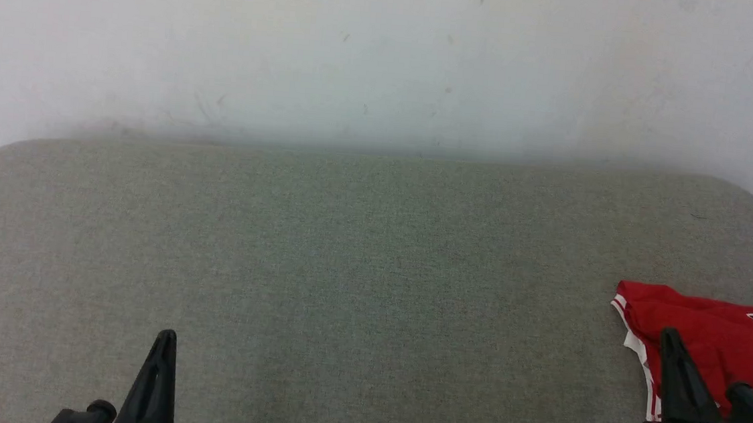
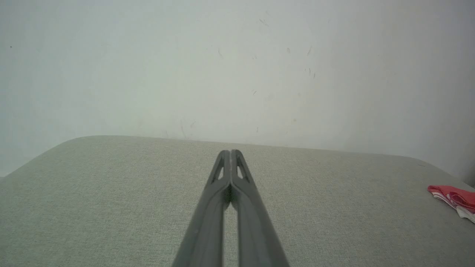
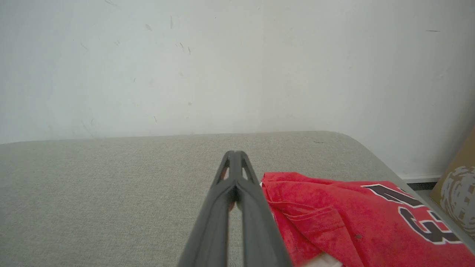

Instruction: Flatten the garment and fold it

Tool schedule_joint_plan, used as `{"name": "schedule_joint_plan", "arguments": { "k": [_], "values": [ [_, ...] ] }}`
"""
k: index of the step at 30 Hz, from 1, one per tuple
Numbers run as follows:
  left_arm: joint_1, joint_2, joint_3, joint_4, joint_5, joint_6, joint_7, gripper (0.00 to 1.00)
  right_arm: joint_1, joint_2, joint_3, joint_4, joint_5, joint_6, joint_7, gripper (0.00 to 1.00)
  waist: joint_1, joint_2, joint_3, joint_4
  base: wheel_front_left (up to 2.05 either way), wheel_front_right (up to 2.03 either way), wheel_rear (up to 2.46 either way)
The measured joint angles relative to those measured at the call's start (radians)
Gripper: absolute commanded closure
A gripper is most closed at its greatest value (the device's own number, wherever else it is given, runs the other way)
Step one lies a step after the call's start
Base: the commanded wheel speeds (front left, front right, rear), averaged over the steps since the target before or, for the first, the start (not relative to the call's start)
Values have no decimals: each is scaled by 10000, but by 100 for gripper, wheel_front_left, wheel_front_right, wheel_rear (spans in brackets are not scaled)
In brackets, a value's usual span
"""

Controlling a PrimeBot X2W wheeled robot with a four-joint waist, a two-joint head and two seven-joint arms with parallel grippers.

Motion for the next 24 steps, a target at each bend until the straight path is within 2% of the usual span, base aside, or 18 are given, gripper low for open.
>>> {"name": "schedule_joint_plan", "arguments": {
  "k": [24],
  "values": [
    [-258, -140, 61, 157, 286, -4, 433, 100, -34, -2, 196, -157, -144, 0, 355, 100, 1, 0, 102, -49, 0, 0, 0]
  ]
}}
